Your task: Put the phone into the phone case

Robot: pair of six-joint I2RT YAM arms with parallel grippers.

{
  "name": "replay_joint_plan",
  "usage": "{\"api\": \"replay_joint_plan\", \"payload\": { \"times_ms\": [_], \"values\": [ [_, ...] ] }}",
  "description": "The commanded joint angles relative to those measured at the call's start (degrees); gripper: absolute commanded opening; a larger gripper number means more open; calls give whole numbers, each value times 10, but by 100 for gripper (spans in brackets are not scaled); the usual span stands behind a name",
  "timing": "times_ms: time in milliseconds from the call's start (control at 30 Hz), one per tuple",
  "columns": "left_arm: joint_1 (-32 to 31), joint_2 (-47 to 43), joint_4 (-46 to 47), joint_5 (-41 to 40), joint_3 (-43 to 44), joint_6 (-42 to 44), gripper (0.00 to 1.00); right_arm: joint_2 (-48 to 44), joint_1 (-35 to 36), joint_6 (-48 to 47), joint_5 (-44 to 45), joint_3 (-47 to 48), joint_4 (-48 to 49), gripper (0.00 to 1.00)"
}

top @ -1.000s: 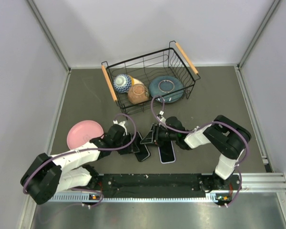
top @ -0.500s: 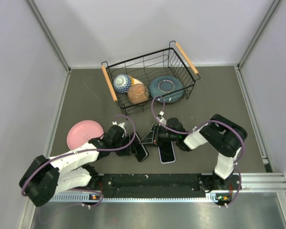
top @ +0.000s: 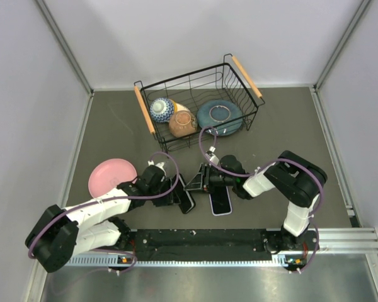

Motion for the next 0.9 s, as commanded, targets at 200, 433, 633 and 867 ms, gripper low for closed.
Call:
{"api": "replay_joint_plan", "payload": {
  "times_ms": [200,433,633,867],
  "values": [
    [1,-14,-7,-39,13,-7,45,-20,11,-21,-75,27,5,40],
    [0,-14,8,-25,13,-10,45,-25,10,-47,-71,38,-45,39],
    [0,-5,2,-28,18,-8,44,-51,12,-88,-38,48,-135,4],
    [1,13,6,-23,22,-11,44,-85,26,-149,4,80,-256,1]
  ]
}}
